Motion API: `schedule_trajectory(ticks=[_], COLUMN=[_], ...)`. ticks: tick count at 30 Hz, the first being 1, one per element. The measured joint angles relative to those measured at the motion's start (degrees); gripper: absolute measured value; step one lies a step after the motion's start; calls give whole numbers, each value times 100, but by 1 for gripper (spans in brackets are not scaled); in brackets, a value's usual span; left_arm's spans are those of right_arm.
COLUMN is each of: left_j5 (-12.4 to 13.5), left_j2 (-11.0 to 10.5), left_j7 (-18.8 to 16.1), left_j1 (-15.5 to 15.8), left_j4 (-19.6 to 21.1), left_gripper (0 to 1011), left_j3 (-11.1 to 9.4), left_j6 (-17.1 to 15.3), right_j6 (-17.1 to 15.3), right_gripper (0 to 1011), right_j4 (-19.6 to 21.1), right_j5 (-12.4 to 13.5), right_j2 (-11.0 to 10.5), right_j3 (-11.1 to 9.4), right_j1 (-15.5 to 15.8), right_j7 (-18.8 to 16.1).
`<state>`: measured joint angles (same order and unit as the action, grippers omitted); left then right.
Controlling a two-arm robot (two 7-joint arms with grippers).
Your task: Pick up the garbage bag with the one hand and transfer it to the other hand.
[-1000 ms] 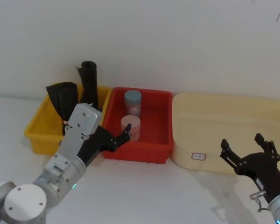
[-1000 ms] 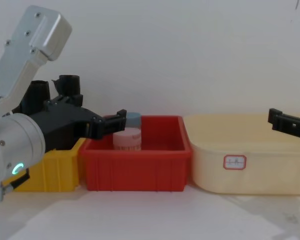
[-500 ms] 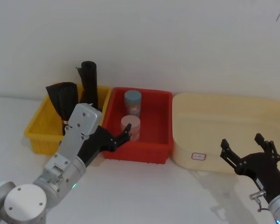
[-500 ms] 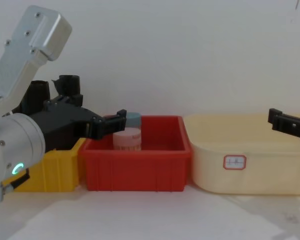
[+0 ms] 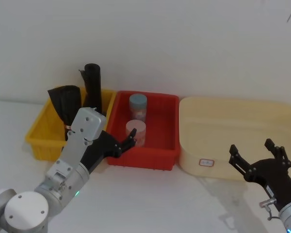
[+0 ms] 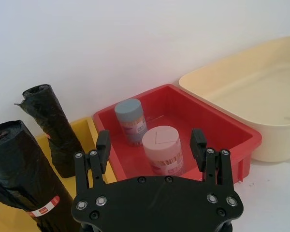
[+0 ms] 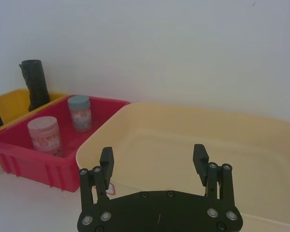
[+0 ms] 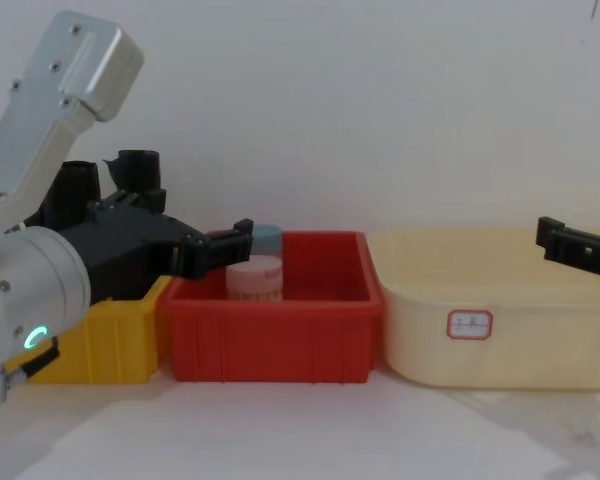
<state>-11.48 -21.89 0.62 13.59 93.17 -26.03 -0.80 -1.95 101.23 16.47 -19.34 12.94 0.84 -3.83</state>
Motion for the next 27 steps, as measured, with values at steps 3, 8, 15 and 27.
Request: schedule_trajectory(ticks=[3,8,15,27], left_j5=[0,0,0,-127], left_j2=[0,0,2,79], left_j7=[0,0,0,-26], left_j1=[0,0,0,-30], left_j4=[0,0,0,159], left_gripper=[1001,1001,1001,1001], left_j3=[0,0,0,97], left_j6=[0,0,0,-351], right_j6=[0,0,0,0], right_gripper=[1001,1001,1001,1001], right_j4=[0,0,0,0], right_j5=[0,0,0,0], right_j2=[0,0,0,0], right_j3=[0,0,0,0], right_j1=[0,0,0,0], right_j7=[0,0,0,0])
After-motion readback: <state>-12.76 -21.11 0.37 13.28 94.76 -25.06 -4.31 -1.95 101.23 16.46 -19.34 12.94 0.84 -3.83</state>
